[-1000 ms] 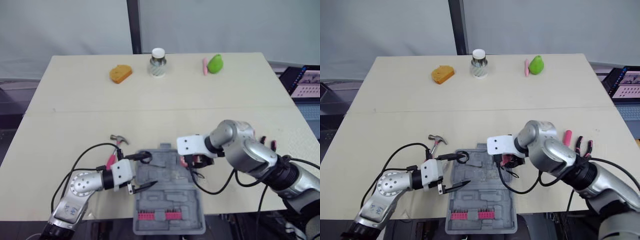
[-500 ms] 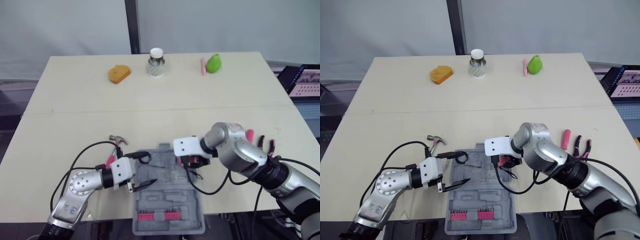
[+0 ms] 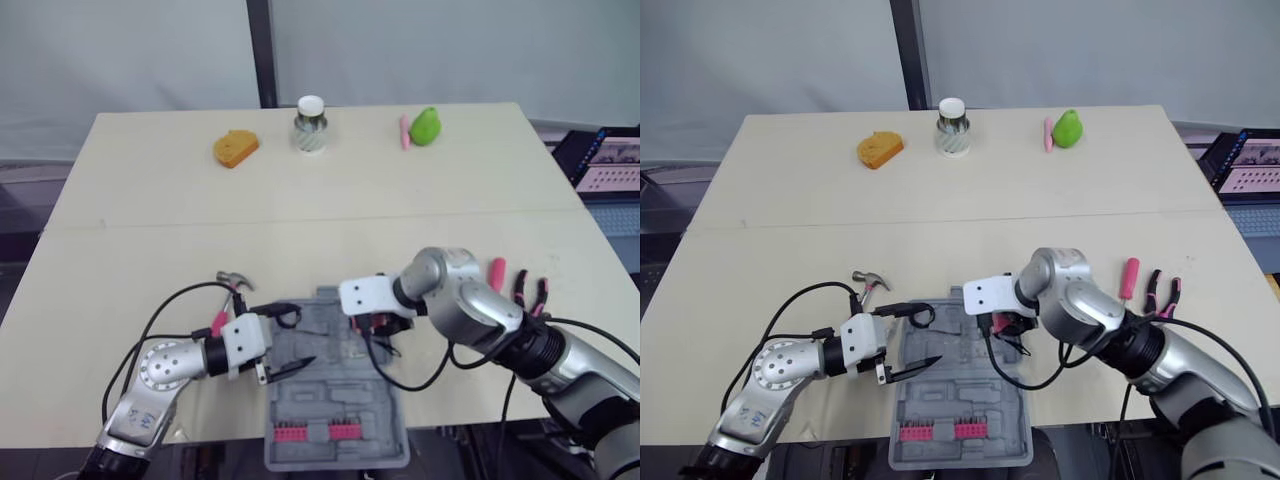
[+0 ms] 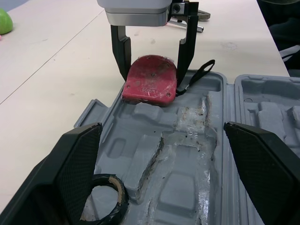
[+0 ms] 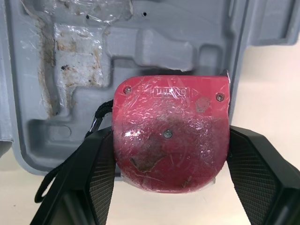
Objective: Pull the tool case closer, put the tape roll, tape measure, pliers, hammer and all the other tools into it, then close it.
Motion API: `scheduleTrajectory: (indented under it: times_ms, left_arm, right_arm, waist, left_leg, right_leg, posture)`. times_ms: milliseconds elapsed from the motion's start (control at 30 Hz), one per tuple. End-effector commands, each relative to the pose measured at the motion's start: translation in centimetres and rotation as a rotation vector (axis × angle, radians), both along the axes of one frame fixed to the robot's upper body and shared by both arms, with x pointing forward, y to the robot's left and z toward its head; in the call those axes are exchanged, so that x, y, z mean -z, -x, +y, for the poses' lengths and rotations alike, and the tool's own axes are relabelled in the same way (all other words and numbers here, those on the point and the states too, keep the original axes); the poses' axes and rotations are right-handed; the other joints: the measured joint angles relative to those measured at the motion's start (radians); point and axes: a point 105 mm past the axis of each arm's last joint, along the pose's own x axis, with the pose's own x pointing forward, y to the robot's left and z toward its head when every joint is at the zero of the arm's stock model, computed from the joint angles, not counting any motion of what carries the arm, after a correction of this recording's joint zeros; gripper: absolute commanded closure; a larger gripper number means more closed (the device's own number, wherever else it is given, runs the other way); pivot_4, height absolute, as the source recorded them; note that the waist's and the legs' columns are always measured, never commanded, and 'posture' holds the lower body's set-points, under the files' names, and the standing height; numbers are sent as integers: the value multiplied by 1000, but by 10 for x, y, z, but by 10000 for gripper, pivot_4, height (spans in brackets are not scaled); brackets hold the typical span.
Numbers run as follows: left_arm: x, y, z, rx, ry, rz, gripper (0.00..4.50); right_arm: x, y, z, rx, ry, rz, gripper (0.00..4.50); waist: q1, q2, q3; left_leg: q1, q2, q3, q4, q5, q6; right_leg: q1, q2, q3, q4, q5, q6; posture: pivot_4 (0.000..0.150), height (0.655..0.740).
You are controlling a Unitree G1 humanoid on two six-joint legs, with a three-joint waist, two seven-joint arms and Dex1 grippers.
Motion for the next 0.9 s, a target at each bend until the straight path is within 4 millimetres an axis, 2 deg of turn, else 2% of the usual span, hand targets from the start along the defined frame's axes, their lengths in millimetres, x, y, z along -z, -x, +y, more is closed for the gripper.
scheduleTrajectory:
  times_ms: [33,200,267,300,333,600,733,833,900]
  left_arm:
    - [-8,2,-2,7,24,-30,0]
    - [-7,2,0,5,21,-29,0]
    - [-6,3,0,6,20,-28,0]
    - [-6,3,0,6,20,-27,0]
    - [-6,3,0,7,21,-26,0]
    - [-6,6,-1,13,28,-19,0]
    - [-6,7,0,12,31,-15,0]
    - [-6,6,1,9,33,-13,0]
    - [-7,5,2,10,31,-13,0]
  right_arm:
    - [-3,-2,3,-13,-6,-31,15484]
    - [-3,-3,5,-14,-12,-38,15484]
    - [-5,-3,5,-16,-17,-43,4965]
    - [-6,-2,6,-17,-21,-45,1697]
    - [-7,-2,6,-19,-23,-47,448]
    - [-31,17,4,-27,-106,-37,448]
    - [-39,25,9,1,-270,4,448]
    - [-42,25,17,-44,-451,-6,448]
    - [-41,17,17,-15,-557,-33,5693]
  waist:
    - [0,0,0]
    - [0,0,0]
    - [0,0,0]
    - [0,0,0]
    - [0,0,0]
    - [1,0,0]
    - [1,0,0]
    - [3,0,0]
    - [1,0,0]
  left_leg:
    - [0,0,0,0,0,0]
    - [0,0,0,0,0,0]
    - [0,0,0,0,0,0]
    - [0,0,0,0,0,0]
    - [0,0,0,0,0,0]
    - [0,0,0,0,0,0]
    - [0,0,0,0,0,0]
    - [0,0,0,-1,0,0]
    - [1,0,0,-1,0,0]
  right_leg:
    - [0,0,0,0,0,0]
    - [0,0,0,0,0,0]
    - [0,0,0,0,0,0]
    - [0,0,0,0,0,0]
    - [0,0,0,0,0,0]
    - [0,0,0,0,0,0]
    - [0,0,0,0,0,0]
    - [0,0,0,0,0,0]
    - [0,0,0,0,0,0]
  posture:
    - [1500,7400]
    - [1500,7400]
    - [1500,7400]
    - [1500,7400]
    - [1500,7400]
    - [1500,7400]
    - [1500,7400]
    - [1500,7400]
    - [1500,7400]
